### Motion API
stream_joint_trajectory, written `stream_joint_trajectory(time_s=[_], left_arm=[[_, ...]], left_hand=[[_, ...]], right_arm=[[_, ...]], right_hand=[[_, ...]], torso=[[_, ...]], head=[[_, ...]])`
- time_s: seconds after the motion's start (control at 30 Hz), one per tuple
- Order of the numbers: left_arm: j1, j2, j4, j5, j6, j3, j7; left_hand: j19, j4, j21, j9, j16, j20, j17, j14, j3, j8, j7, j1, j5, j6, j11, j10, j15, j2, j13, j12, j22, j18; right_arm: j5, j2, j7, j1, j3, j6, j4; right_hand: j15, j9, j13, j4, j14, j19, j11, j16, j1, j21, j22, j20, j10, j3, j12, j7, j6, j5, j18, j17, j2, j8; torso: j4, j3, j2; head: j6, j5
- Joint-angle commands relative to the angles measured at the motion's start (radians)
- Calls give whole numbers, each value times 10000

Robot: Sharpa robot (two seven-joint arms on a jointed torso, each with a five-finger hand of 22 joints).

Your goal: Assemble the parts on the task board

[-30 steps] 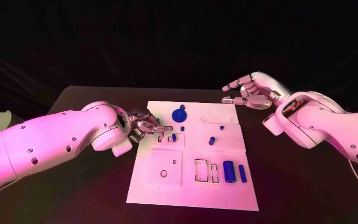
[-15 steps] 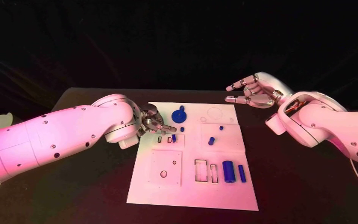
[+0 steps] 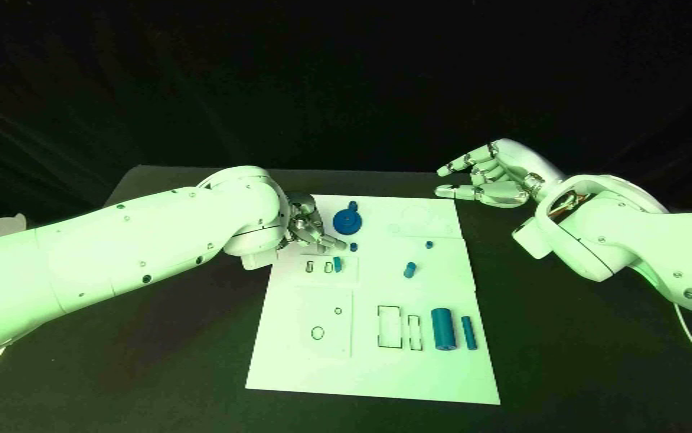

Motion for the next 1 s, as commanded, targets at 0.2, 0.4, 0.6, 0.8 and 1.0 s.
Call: stream_joint_trajectory(time_s=[0.2, 0.4, 0.6, 0.8, 1.0], left_arm=[[23, 302, -288, -381, 866, -33, -136], [18, 539, -511, -393, 807, -86, -130], [13, 648, -597, -396, 844, -124, -127], [9, 710, -628, -397, 1012, -152, -133], [-3, 778, -659, -397, 1070, -166, -130]], left_hand=[[337, -5, 93, 71, 30, -30, 2631, 1052, -154, 84, -71, -231, -76, -2, -2, 133, -79, 2, 113, 150, 320, -96], [373, 0, 144, 139, 30, -45, 2631, 1052, -290, 96, -90, -455, -92, 19, -19, 183, -94, 85, 198, 238, 418, -114], [397, -9, 182, 160, 30, -49, 2631, 1052, -310, 100, -97, -488, -80, 27, -25, 204, -98, 132, 237, 275, 493, -129], [403, -49, 191, 196, 30, -54, 2631, 1052, -299, 104, -109, -382, -39, 37, -35, 223, -105, 176, 269, 308, 509, -131], [406, -65, 195, 221, 30, -57, 2631, 1052, -295, 101, -113, -290, -23, 37, -38, 225, -108, 187, 276, 317, 518, -132]], right_arm=[[-366, 36, -91, -7, -7, 151, -32], [-374, 72, -113, -8, -9, 170, -65], [-376, 101, -129, -13, -10, 204, -92], [-376, 130, -130, -19, -11, 221, -119], [-377, 138, -129, -22, -11, 234, -130]], right_hand=[[10, 14, 109, 20, 898, 431, 16, -63, 16, -62, 1508, 35, -77, -71, -36, -11, 22, 55, 50, 2055, 60, -19], [8, 14, 101, 29, 896, 428, 15, -71, 14, -66, 1502, 34, -79, -86, -44, -12, 23, 91, 51, 2044, 64, -19], [5, 15, 96, 34, 895, 425, 13, -75, 23, -72, 1495, 32, -78, -101, -46, -15, 26, 141, 53, 2041, 72, -18], [4, 15, 91, 35, 894, 429, 12, -78, 29, -69, 1501, 31, -79, -106, -52, -17, 28, 163, 51, 2037, 75, -17], [2, 15, 88, 36, 895, 427, 10, -77, 36, -72, 1497, 30, -79, -113, -54, -18, 30, 191, 52, 2040, 79, -17]], torso=[[15, -19, 2], [-8, -16, 5], [17, -10, -3], [11, -9, -1], [3, -13, 0]], head=[[-61, 39], [-85, 41], [-130, 16], [-158, 23], [-159, 23]])
